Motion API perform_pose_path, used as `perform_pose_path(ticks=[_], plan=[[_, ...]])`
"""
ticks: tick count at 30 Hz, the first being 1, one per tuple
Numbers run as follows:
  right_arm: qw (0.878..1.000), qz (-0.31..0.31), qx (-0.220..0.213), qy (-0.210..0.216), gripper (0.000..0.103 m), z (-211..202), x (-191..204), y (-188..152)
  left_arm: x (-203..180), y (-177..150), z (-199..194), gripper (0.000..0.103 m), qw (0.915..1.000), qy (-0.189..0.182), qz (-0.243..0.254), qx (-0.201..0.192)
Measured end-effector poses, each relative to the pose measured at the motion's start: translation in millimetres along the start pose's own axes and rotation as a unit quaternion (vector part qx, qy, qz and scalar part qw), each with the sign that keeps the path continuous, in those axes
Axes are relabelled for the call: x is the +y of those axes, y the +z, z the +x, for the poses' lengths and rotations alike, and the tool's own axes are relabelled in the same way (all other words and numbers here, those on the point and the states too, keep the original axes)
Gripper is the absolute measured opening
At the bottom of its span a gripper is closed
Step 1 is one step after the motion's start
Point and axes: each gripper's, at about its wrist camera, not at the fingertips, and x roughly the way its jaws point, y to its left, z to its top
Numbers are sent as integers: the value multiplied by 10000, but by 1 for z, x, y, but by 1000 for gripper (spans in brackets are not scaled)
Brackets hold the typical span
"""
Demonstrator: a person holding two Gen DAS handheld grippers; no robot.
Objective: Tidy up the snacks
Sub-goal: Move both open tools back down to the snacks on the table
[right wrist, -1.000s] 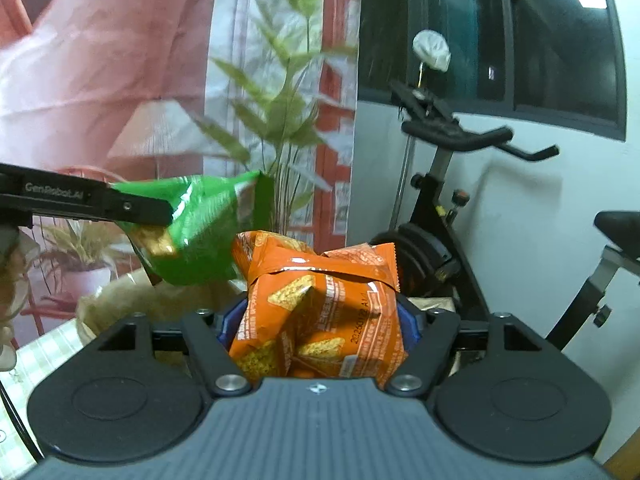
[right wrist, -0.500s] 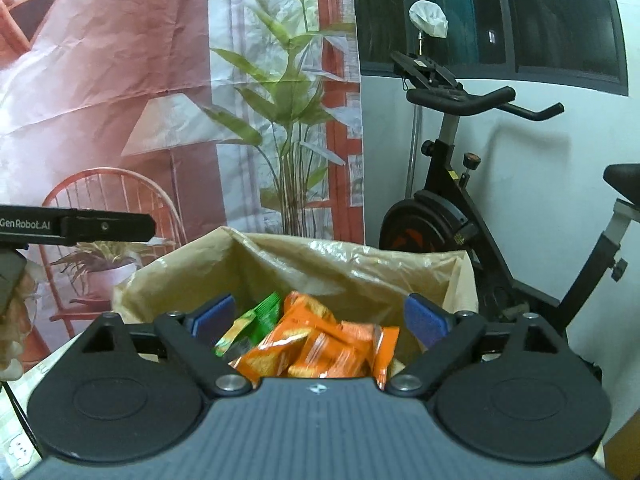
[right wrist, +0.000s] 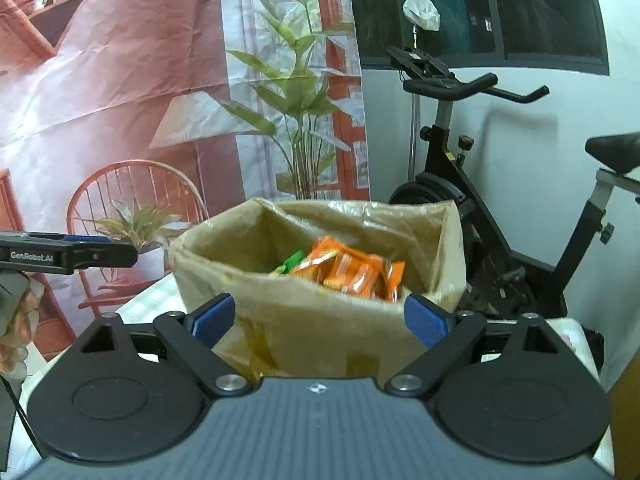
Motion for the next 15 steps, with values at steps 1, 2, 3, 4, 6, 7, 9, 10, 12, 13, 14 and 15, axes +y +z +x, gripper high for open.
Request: perform_pose_path(ticks=[1, 2, 3, 4, 6, 7, 9, 10, 12, 13, 14, 15], plan=[[10000, 22, 27, 15, 94, -2, 0, -5, 1, -5, -3, 88, 10000, 27, 3, 4], [10000, 28, 53, 28, 94, -3, 1, -8, 2, -10, -6, 88, 10000, 48, -2, 11], [9999, 29, 88, 40, 94, -4, 1, -13, 3, -15, -8, 88, 10000, 63, -14, 31], [9999, 38, 137, 48, 94, -5, 2, -18, 4, -20, -10, 88, 9999, 83, -28, 65], [9997, 66, 217, 60, 94, -3, 3, -25, 6, -32, -12, 88, 9998, 118, -58, 132], [9996, 81, 250, 56, 94, -3, 3, -29, 8, -37, -12, 88, 9997, 129, -73, 172], [9995, 120, 298, 53, 94, -2, 2, -37, 13, -45, -11, 88, 9995, 163, -111, 243], [9993, 144, 327, 50, 94, -1, 2, -41, 15, -49, -11, 88, 9993, 184, -147, 278], [9990, 182, 395, 40, 94, 1, 2, -49, 20, -57, -10, 87, 9990, 201, -233, 323], [9988, 195, 441, 35, 94, 2, 1, -53, 21, -60, -10, 87, 9988, 225, -255, 343], [9986, 203, 488, 29, 94, 3, 1, -57, 23, -63, -10, 87, 9987, 250, -272, 361], [9984, 202, 532, 20, 94, 4, 0, -61, 24, -65, -9, 88, 9985, 257, -290, 381]])
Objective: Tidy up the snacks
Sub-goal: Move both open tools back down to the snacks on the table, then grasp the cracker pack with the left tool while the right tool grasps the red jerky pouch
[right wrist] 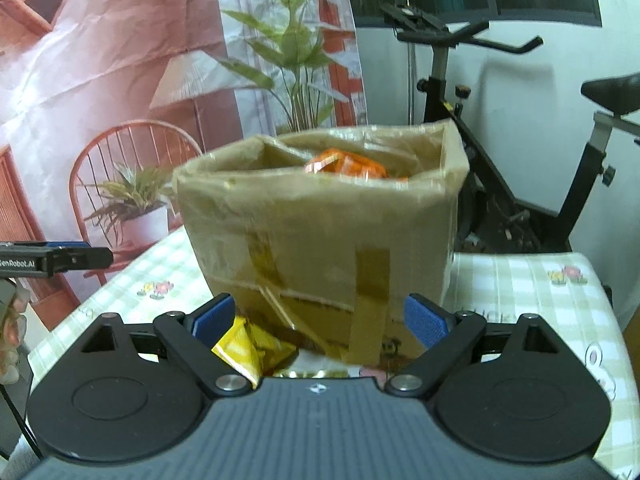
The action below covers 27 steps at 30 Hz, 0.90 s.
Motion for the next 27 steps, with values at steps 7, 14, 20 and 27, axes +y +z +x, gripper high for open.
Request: perform_pose_path(ticks=[7, 14, 20, 27], plan=[[9996, 50, 283, -44, 94, 10, -2, -25, 4, -16, 10, 87, 9997, -6, -34, 254], [9988, 196, 442, -63, 94, 17, -9, -41, 6, -31, 15, 87, 9991, 7, -150, 408], [9981, 218, 570, -54, 94, 23, -11, -52, 6, -38, 18, 87, 9988, 11, -132, 462], [9972, 171, 723, -58, 94, 31, -10, -67, 8, -47, 22, 87, 9982, 10, -218, 555]])
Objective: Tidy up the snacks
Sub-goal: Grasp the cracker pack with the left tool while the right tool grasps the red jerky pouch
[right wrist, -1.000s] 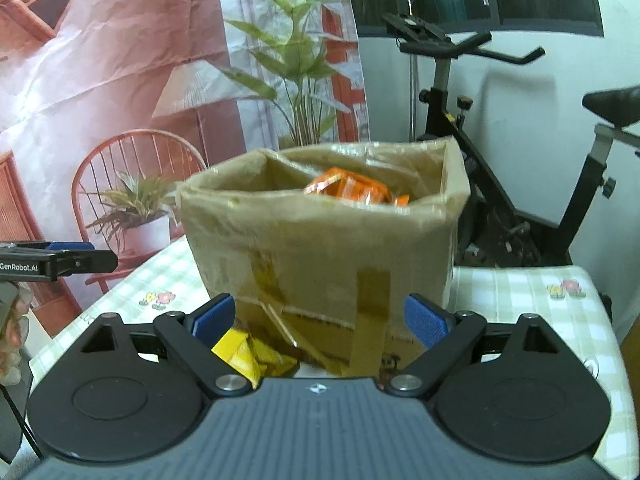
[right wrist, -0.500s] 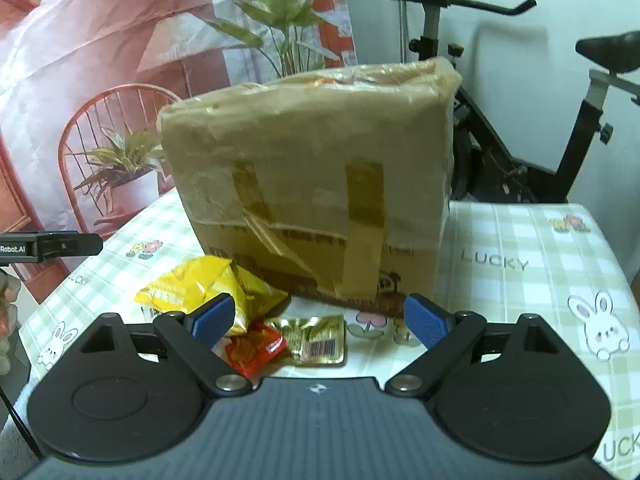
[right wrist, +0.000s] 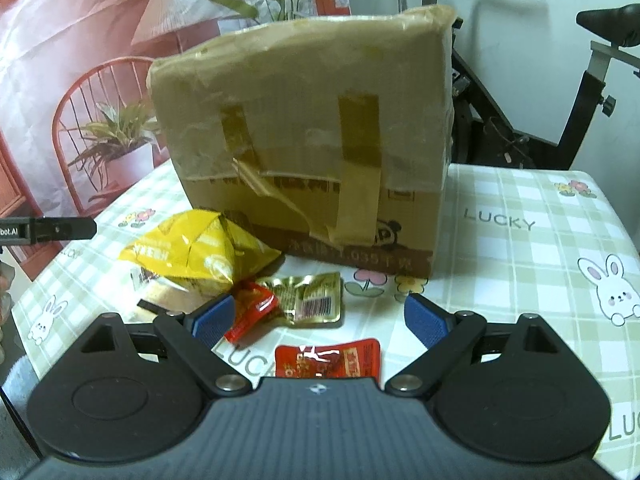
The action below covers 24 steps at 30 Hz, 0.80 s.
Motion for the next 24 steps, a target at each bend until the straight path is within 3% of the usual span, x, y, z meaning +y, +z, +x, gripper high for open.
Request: perform_pose_path(ticks=[24], plan=[[9996, 165, 222, -33, 94, 13, -11, -17, 2, -10, 13, 87, 9998, -2, 43, 218]])
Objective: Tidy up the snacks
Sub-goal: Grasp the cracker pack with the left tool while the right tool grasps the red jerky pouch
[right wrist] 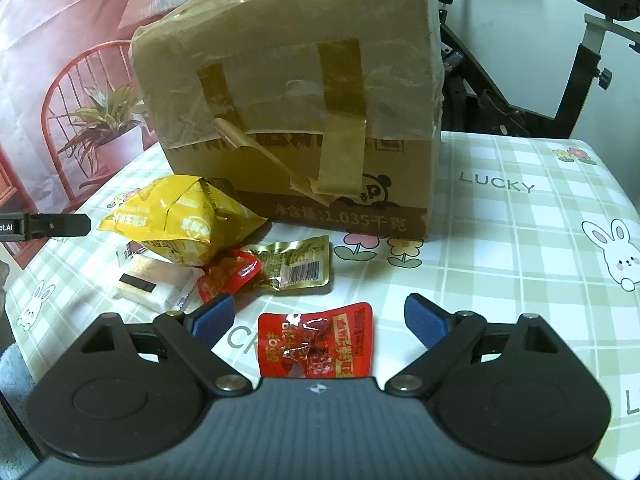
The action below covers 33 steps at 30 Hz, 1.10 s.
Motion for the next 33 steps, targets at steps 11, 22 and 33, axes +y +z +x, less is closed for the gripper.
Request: perform_pose_path(ticks=[11, 22, 33], plan=[[9997, -103, 200, 47, 94, 11, 3, -9, 0, -10, 9, 86, 9998, -152, -10, 137], [9979, -476, 446, -56, 93, 28, 12, -19, 0, -23, 20, 85, 9993, -199, -65, 321], [9953, -856, 437, -127, 83, 41, 25, -21, -3, -26, 28, 84, 9986, -257, -27, 461]])
